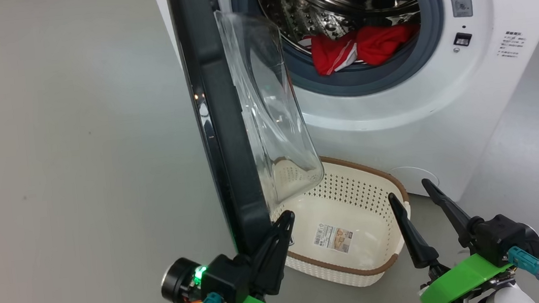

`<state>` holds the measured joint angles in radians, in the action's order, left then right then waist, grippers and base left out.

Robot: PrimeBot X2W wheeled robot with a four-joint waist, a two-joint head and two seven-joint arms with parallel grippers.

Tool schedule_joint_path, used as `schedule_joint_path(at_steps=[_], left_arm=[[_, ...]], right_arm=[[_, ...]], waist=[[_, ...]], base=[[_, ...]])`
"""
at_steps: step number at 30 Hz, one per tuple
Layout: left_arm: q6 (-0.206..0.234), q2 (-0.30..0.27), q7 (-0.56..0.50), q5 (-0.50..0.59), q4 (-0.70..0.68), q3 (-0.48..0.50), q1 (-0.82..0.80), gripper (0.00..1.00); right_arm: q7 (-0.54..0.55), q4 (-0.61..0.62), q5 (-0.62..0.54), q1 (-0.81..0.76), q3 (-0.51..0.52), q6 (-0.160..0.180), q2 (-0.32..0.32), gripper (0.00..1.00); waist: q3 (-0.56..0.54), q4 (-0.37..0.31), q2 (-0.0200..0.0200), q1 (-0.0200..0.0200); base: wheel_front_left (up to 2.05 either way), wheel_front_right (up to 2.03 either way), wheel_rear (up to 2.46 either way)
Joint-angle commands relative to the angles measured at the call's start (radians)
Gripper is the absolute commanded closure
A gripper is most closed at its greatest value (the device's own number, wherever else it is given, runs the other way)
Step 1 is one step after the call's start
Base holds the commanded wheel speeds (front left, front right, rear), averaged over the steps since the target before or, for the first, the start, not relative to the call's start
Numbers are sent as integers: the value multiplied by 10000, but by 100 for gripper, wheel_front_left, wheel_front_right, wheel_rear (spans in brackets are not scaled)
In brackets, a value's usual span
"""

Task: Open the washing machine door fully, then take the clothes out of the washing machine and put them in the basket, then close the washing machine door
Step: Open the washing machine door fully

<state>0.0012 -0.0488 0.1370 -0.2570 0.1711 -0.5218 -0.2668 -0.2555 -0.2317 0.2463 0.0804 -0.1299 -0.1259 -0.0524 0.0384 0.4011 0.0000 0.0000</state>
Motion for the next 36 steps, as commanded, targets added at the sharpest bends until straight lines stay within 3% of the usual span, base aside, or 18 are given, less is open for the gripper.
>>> schedule_joint_path(at_steps=[1, 15, 36], left_arm=[[153, -110, 110, -65, -86, 461, -347, 100], [631, -302, 470, -289, -100, 918, -72, 100], [1841, -1069, 673, -769, -631, 2556, 386, 100]], right_arm=[[-63, 176, -12, 230, -192, -48, 22, 0], [-63, -65, 61, 259, -340, -48, 22, 0], [-63, -769, -238, 1060, -1075, -48, 22, 0]], waist=[[69, 91, 0, 0], [187, 1087, 0, 0], [588, 1228, 0, 0]], base=[[0, 0, 0], [0, 0, 0], [0, 0, 0]])
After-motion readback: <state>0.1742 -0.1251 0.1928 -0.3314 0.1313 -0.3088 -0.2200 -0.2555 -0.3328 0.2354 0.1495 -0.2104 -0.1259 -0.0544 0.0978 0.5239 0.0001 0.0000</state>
